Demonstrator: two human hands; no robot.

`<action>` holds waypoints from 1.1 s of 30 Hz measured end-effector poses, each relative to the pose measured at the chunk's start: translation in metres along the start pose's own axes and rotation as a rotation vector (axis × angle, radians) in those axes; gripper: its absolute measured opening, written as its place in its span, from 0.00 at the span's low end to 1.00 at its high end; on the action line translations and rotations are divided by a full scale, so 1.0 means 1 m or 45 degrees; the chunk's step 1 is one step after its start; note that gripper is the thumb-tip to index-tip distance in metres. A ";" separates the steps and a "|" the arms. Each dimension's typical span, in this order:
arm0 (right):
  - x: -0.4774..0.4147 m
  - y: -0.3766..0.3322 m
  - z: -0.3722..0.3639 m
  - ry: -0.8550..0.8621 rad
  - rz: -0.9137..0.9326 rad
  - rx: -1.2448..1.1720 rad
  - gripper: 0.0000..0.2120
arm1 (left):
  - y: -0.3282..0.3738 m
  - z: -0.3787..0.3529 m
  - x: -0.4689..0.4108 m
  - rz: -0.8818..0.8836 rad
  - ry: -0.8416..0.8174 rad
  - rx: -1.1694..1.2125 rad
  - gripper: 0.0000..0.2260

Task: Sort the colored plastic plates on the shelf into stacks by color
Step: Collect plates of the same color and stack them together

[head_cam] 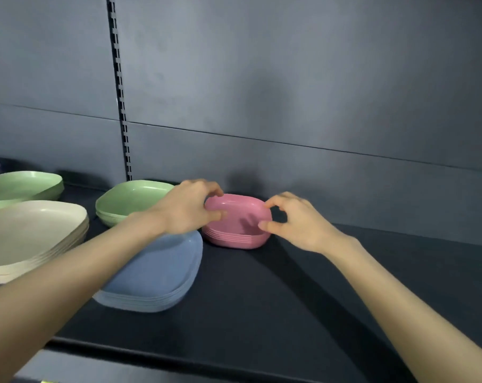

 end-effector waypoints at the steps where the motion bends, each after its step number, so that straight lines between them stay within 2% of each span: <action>1: 0.000 0.002 -0.005 -0.023 0.031 0.002 0.21 | 0.001 -0.006 0.001 0.015 -0.046 0.023 0.21; 4: -0.001 0.006 -0.021 -0.087 0.108 -0.020 0.19 | -0.001 -0.023 0.003 0.079 -0.209 0.033 0.22; 7: -0.004 0.007 -0.032 -0.128 0.154 -0.051 0.17 | -0.003 -0.032 -0.002 0.096 -0.284 0.016 0.20; 10: -0.005 0.010 -0.039 -0.134 0.158 -0.058 0.12 | 0.000 -0.039 -0.004 0.071 -0.315 -0.021 0.14; 14: 0.008 0.011 -0.035 -0.091 0.160 -0.049 0.07 | 0.005 -0.044 0.000 0.016 -0.301 -0.091 0.08; 26: 0.102 0.038 -0.024 0.028 0.063 -0.060 0.08 | 0.077 -0.066 0.041 -0.253 -0.123 -0.016 0.03; 30: 0.125 0.042 -0.025 0.094 0.034 -0.228 0.05 | 0.083 -0.071 0.061 -0.303 0.011 0.138 0.06; 31: 0.128 0.043 -0.024 0.129 0.021 -0.324 0.06 | 0.082 -0.071 0.065 -0.301 0.077 0.212 0.08; 33: 0.129 0.047 -0.023 0.194 -0.013 -0.548 0.13 | 0.076 -0.074 0.072 -0.212 0.165 0.430 0.20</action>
Point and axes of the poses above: each hand's wrist, its own x-axis away from the middle knuckle, its own z-axis out of the back of the hand, y = z × x, the point moved 7 cm from there along -x, towards the middle knuckle, and after that the axes turned 10 degrees about -y, right-handed, at the moved point
